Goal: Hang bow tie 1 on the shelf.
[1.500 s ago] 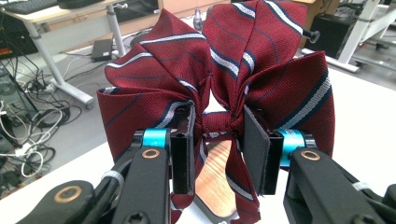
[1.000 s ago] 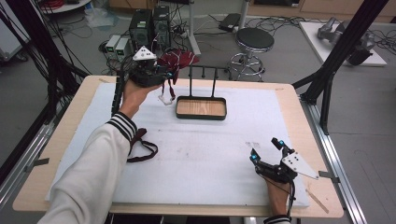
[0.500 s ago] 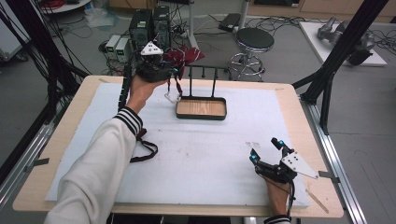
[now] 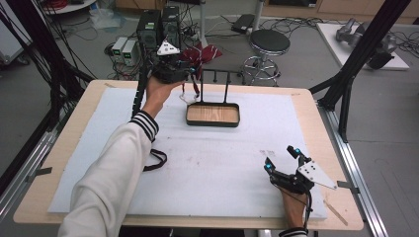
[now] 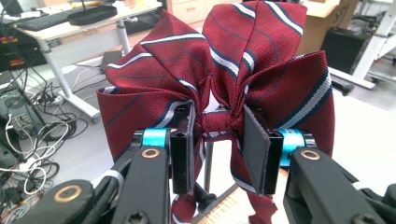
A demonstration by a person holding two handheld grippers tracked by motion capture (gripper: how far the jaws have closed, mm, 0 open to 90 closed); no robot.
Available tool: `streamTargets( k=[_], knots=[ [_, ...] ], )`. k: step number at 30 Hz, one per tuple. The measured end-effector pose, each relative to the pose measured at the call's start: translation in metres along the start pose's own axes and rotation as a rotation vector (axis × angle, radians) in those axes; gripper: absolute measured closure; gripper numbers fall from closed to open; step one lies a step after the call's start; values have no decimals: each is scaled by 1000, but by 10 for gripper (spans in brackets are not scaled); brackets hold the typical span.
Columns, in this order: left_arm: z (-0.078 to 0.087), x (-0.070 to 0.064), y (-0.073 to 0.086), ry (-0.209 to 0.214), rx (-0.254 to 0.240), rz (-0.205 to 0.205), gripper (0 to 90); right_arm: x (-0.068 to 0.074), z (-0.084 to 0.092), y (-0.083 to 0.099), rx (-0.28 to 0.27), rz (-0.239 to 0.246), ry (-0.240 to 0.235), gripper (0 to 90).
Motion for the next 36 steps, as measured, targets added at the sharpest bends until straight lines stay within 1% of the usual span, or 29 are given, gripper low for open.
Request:
streamTargets(
  k=[1,4,7,8,9,13,18,22,26,34,36],
  knots=[
    [-1,1,0,-2,-3,9,657,0,0,0,0,0,-1,102],
    [-3,4,4,-23,2,14,658,0,0,0,4,-3,1,103],
    [-4,3,9,-39,2,-4,657,0,0,0,3,-1,0,103],
    [-5,4,10,-45,0,0,658,0,1,0,3,-4,1,103],
    [-6,5,12,-48,-2,15,657,0,1,0,1,0,1,103],
    [-7,10,15,-63,-2,28,658,0,1,0,1,2,-1,103],
    [-4,16,14,-84,-17,50,657,0,1,0,2,5,0,103],
    [0,20,16,-97,-21,48,657,0,1,0,3,2,0,103],
    [2,25,20,-126,-10,45,657,0,1,0,-4,1,-1,103],
    [5,34,21,-163,-22,57,656,0,1,0,-6,3,-2,102],
    [7,37,22,-168,-18,56,656,0,1,0,-6,3,-2,103]
  ],
)
Point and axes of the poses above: each handheld gripper's, and its own axes: z roughly backward along the jaws, y roughly out of its underside, x roughly to its left, the point moved 7 cm from there along -z, roughly forward along the jaws, and after that the axes turned 9 degrees about -x, right-handed, at the moved point
